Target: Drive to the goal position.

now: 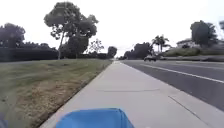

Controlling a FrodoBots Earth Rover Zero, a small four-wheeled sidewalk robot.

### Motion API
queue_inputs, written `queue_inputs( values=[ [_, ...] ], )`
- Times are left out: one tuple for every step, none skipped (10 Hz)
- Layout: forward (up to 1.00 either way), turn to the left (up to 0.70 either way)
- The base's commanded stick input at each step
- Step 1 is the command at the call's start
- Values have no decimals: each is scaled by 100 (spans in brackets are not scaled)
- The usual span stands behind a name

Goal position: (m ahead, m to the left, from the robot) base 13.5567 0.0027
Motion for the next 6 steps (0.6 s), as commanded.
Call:
queue_inputs(
  values=[
    [100,0],
    [100,0],
    [100,0],
    [100,0],
    [100,0],
    [100,0]
  ],
)
